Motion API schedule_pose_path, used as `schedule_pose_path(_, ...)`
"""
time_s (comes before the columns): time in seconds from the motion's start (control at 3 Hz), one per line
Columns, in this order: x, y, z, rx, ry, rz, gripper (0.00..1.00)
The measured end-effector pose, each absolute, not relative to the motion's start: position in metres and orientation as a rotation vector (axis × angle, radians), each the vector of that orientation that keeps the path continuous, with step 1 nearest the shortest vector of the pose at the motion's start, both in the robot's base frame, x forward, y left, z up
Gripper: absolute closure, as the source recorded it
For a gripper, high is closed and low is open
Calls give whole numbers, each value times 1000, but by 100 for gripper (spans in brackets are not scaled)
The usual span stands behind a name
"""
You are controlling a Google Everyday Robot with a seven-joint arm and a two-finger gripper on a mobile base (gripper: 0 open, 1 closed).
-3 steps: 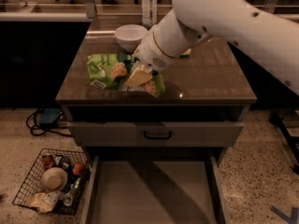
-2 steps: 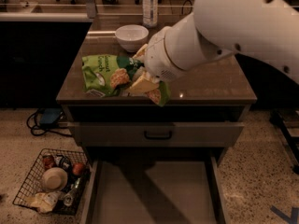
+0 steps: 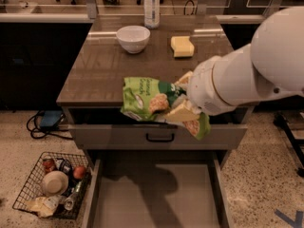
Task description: Place green rice chip bag into middle drawer
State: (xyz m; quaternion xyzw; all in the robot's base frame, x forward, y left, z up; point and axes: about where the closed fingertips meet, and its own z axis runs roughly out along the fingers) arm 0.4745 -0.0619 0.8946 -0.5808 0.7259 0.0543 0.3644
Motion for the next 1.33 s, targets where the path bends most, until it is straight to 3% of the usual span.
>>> schedule_pose_path(0.33,461,-89,868,-1422,2017,177,100)
schedule_pose_path(1.0,450,-86,817,-1459,2013,241,100)
schedule_pose_path(1.33,411,-94,762,-1533,2025,289,100)
